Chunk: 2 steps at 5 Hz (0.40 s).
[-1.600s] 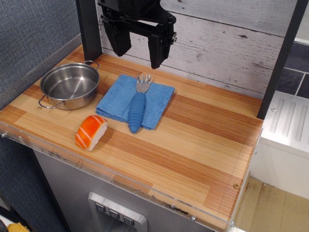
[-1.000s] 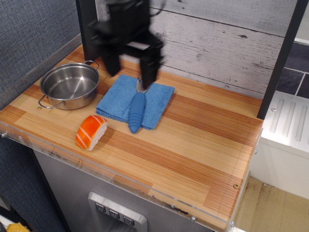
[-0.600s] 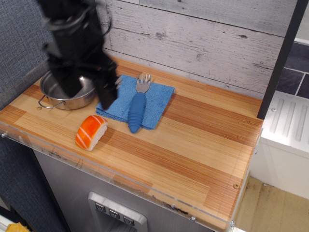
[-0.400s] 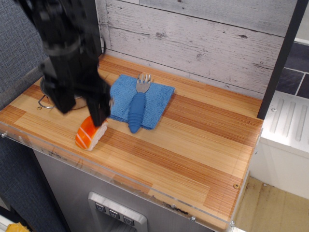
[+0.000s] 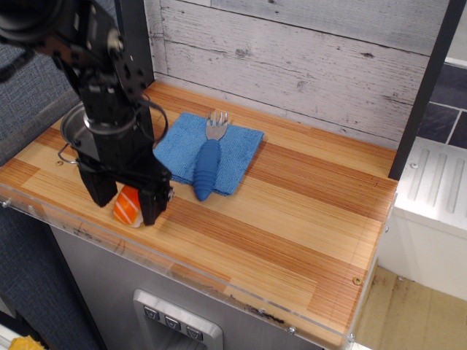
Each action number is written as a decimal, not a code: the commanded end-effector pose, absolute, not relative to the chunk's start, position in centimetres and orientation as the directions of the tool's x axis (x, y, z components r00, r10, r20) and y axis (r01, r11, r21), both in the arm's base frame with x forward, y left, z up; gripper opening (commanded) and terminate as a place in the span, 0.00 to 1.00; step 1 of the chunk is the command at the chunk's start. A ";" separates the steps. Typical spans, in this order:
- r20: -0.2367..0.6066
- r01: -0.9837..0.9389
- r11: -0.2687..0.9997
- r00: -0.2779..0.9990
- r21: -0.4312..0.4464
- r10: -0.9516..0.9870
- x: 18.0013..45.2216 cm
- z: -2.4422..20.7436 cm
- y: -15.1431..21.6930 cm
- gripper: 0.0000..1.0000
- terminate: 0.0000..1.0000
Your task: Move the orange jelly and place it inside the utensil.
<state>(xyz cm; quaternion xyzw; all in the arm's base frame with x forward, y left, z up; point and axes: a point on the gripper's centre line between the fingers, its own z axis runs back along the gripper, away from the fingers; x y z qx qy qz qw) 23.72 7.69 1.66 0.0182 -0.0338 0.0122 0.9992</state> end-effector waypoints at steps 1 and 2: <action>0.084 0.002 0.999 0.996 0.049 -0.006 25.2 1.8 7.6 0.00 0.00; 0.144 0.011 1.000 0.990 0.026 -0.014 26.3 4.4 7.1 0.00 0.00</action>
